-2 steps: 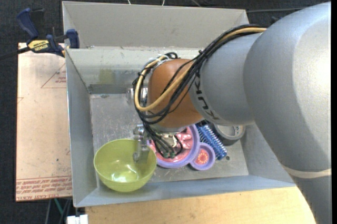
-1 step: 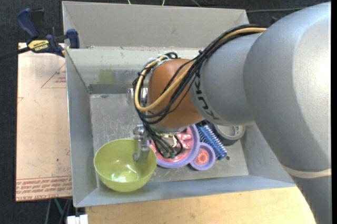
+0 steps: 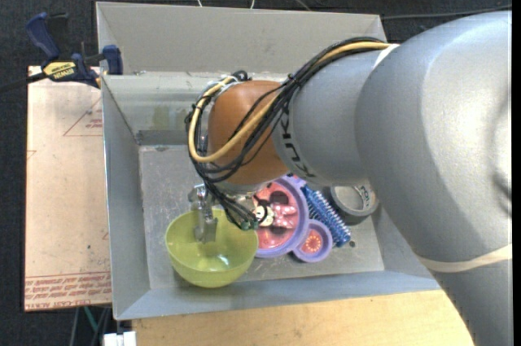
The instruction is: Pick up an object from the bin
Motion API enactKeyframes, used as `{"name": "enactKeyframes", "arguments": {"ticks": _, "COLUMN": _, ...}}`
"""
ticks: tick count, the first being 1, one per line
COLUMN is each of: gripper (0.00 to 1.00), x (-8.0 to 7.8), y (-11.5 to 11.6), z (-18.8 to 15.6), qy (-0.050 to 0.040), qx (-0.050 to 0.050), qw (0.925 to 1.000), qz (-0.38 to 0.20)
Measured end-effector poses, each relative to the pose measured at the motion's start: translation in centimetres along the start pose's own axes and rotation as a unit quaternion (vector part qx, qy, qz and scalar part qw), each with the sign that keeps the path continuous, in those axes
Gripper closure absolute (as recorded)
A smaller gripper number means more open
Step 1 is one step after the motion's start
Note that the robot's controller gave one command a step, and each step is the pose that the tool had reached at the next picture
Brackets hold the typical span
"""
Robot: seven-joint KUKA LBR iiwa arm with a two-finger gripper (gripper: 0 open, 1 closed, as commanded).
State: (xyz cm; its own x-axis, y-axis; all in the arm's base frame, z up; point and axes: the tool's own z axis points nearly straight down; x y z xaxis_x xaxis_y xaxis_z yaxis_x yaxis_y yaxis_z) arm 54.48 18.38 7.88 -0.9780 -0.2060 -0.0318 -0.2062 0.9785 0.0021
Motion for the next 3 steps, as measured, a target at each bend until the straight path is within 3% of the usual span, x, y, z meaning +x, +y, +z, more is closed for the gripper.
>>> {"name": "enactKeyframes", "arguments": {"ticks": 1, "gripper": 1.0, "x": 3.5, "y": -0.2, "z": -10.4, "qy": -0.0015, "qx": 0.0, "qw": 0.9964, "qz": 0.084}}
{"name": "enactKeyframes", "arguments": {"ticks": 2, "gripper": 1.0, "x": 3.5, "y": -0.2, "z": -10.5, "qy": -0.0016, "qx": 0.0, "qw": 0.9964, "qz": 0.084}}
{"name": "enactKeyframes", "arguments": {"ticks": 3, "gripper": 1.0, "x": 1.6, "y": 1.4, "z": -22.3, "qy": -0.0011, "qx": 0.0, "qw": 0.9956, "qz": 0.093}}
